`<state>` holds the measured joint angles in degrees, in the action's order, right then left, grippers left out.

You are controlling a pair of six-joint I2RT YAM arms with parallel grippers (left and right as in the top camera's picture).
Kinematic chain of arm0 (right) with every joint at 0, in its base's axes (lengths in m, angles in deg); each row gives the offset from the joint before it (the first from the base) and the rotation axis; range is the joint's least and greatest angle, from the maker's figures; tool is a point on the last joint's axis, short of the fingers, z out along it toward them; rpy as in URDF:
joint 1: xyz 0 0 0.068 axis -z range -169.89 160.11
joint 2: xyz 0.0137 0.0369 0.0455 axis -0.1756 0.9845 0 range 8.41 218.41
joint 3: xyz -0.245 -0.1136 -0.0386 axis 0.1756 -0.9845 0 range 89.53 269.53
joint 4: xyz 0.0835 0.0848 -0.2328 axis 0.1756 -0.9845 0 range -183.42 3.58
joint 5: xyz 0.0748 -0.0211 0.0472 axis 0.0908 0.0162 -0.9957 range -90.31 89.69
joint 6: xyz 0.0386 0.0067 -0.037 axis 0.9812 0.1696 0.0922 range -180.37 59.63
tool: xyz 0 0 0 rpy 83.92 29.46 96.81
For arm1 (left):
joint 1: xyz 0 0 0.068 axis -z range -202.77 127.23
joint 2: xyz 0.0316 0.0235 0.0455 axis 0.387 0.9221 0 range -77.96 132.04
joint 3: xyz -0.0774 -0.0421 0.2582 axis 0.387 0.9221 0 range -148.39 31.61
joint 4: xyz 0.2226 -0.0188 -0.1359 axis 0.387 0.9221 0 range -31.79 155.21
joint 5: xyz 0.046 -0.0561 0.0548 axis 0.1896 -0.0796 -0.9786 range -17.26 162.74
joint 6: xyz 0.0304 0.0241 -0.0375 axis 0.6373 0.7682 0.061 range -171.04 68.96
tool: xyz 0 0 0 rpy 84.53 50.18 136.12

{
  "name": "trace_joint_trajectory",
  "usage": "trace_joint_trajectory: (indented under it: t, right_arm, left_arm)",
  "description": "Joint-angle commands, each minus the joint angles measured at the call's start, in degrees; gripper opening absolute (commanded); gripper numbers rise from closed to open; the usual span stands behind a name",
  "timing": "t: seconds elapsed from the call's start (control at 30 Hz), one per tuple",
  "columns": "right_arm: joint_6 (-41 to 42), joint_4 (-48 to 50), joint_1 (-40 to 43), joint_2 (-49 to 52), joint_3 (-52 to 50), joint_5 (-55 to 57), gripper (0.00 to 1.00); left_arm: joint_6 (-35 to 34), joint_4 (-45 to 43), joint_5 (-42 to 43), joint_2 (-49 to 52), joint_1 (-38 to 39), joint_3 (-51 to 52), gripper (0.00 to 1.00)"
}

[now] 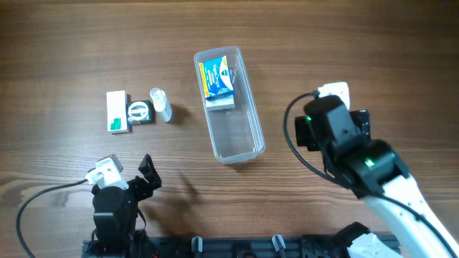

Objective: Pack container

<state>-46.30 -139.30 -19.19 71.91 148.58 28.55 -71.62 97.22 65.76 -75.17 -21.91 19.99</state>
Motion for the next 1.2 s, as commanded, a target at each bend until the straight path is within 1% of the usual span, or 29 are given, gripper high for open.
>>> trace_joint_trajectory:
  t: [0.0, 0.07, 0.1, 0.13, 0.2, 0.27, 0.3, 0.33, 0.4, 0.6, 0.73, 0.87, 0.97, 1.17]
  right_arm:
    - [0.87, -2.82, 0.02, 3.69, -0.57, 4.55, 1.00]
    - [-0.04, -4.15, 0.02, 4.31, -0.44, 5.38, 1.00]
    - [-6.03, -3.91, 0.02, 4.31, -0.33, 7.61, 1.00]
    - [-12.96, -3.08, -0.09, 4.15, -0.24, 6.49, 1.00]
    - [-30.99, -4.31, -0.13, 3.98, -0.24, 5.35, 1.00]
    - [-44.87, -4.28, -0.15, 3.67, -0.22, 5.31, 1.00]
    - [-47.91, -3.72, -0.15, 3.45, -0.22, 4.17, 1.00]
    - [-48.94, -2.99, -0.13, 2.93, -0.22, 2.05, 1.00]
    - [-48.41, -2.80, -0.13, 1.57, -0.22, -2.25, 1.00]
    - [-48.33, -1.84, -0.13, -4.98, -0.24, -2.64, 1.00]
    - [-48.04, -5.18, -0.11, -12.57, -0.24, -3.54, 1.00]
    - [-42.25, -9.01, -0.09, -20.57, -0.24, -3.54, 1.00]
    - [-41.72, -9.53, -0.09, -26.64, -0.24, -3.52, 1.00]
    - [-33.44, -10.93, -0.09, -35.08, -0.28, -5.88, 1.00]
  left_arm:
    - [0.68, -0.15, -0.13, -0.15, 0.39, 0.15, 1.00]
    - [0.68, -0.15, -0.13, -0.15, 0.39, 0.15, 1.00]
    - [0.68, -0.15, -0.13, -0.15, 0.39, 0.15, 1.00]
    - [0.70, -0.15, -0.13, -0.15, 0.39, 0.15, 1.00]
    - [0.68, -0.15, -0.13, -0.15, 0.39, 0.15, 1.00]
    - [0.68, -0.15, -0.13, -0.15, 0.39, 0.15, 1.00]
    - [0.68, -0.15, -0.13, -0.15, 0.39, 0.15, 1.00]
    - [0.68, -0.15, -0.13, -0.15, 0.39, 0.15, 1.00]
    - [0.68, -0.15, -0.13, -0.15, 0.39, 0.15, 1.00]
    - [0.68, -0.15, -0.13, -0.15, 0.39, 0.15, 1.00]
    - [0.68, -0.17, -0.13, -0.15, 0.39, 0.15, 1.00]
    - [0.68, -0.15, -0.13, -0.15, 0.39, 0.15, 1.00]
    - [0.68, -0.15, -0.13, -0.15, 0.39, 0.15, 1.00]
    - [0.68, -0.15, -0.13, -0.15, 0.39, 0.15, 1.00]
